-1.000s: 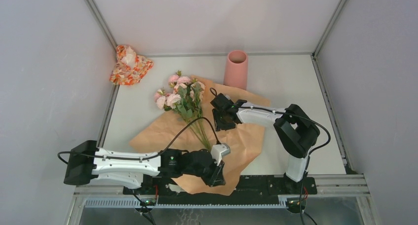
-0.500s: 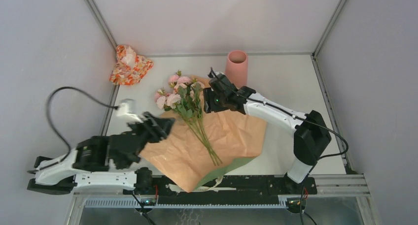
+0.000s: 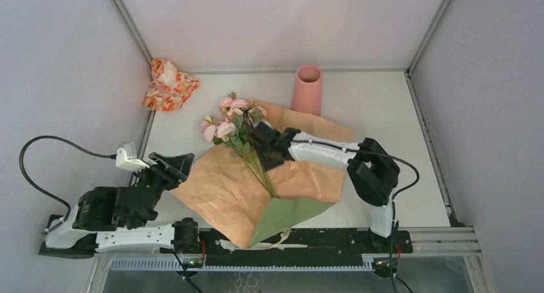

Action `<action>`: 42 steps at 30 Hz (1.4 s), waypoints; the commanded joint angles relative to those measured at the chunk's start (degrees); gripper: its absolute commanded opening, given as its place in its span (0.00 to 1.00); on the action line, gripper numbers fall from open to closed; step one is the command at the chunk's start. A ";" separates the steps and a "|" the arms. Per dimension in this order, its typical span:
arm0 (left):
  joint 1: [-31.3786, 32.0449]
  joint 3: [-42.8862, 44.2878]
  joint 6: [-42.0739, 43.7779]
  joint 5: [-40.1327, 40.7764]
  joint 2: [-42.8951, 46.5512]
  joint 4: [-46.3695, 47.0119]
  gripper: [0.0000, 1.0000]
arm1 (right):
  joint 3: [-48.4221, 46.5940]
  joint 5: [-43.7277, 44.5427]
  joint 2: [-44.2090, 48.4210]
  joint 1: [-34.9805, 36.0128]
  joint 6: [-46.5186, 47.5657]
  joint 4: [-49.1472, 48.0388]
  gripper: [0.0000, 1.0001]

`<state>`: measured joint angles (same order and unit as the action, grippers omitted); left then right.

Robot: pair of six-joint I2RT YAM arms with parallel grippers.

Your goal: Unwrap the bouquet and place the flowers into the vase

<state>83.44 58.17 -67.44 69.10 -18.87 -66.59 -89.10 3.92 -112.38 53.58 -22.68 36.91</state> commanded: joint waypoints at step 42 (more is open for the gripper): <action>-3.97 13.05 -0.99 -3.70 -12.26 -0.92 0.54 | 15.08 20.31 40.21 24.30 -19.67 15.29 0.50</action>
<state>79.70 63.00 -64.60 58.81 -31.53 -58.63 -72.16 25.50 -76.73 89.78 -54.68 60.95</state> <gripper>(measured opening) 0.539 0.500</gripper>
